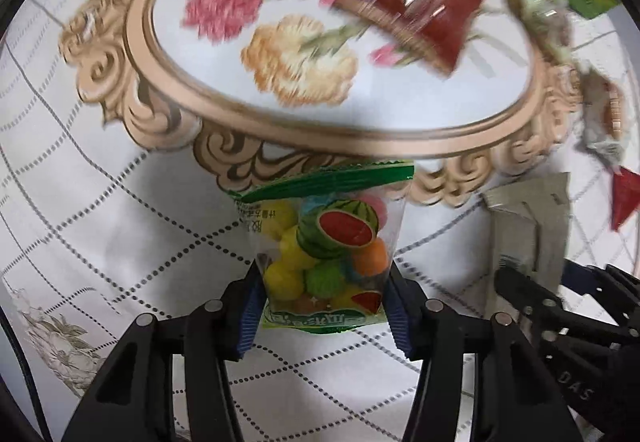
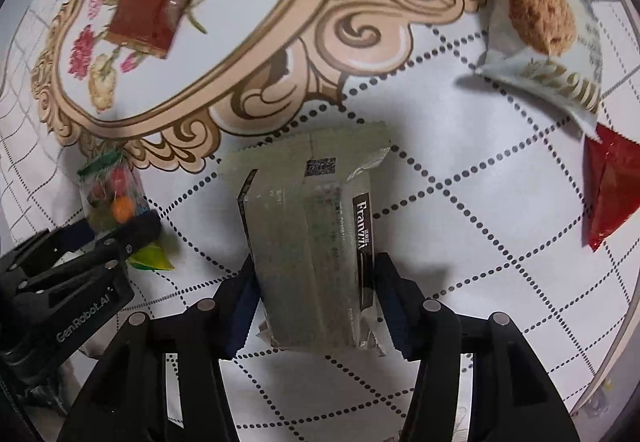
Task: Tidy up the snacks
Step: 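Carry both packets into the box and open both tools to release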
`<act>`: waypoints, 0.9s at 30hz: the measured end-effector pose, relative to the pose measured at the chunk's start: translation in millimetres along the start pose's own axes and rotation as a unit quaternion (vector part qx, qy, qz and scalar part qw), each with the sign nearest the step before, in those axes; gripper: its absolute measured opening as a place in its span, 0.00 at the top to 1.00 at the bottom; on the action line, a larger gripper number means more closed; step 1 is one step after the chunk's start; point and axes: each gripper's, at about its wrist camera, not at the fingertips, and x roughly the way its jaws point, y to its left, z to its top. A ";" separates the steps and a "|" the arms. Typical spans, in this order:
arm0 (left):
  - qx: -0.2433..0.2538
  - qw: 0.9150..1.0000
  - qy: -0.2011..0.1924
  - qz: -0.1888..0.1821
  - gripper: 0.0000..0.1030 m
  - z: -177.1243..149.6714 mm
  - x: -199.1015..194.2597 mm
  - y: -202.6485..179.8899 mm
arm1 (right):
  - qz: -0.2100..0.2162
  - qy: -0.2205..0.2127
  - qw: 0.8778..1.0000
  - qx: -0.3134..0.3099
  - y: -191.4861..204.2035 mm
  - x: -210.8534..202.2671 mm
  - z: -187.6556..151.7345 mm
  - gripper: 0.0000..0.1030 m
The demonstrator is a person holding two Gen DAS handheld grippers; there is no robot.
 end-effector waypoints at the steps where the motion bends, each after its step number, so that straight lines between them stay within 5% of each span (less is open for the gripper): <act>1: 0.004 1.000 -0.006 -0.003 0.51 -0.3 -7.9 -2.7 | 0.006 -0.006 1.000 0.002 -0.2 -6.6 -0.6 0.44; 8: 0.024 0.995 -0.077 -0.060 0.51 16.7 -101.8 -24.2 | 0.062 -0.082 0.995 0.013 -13.6 -93.4 5.7 0.44; 16: 0.046 0.982 -0.149 -0.101 0.51 99.1 -204.0 -42.6 | 0.075 -0.195 0.978 0.022 -35.5 -223.5 65.9 0.44; 21: 0.044 0.983 -0.138 -0.109 0.51 170.8 -215.6 -53.6 | 0.049 -0.227 0.972 0.035 -49.6 -266.0 123.3 0.44; 27: 0.019 0.989 -0.057 -0.136 0.51 246.8 -169.5 -66.8 | 0.020 -0.209 0.977 0.048 -60.3 -267.3 193.1 0.44</act>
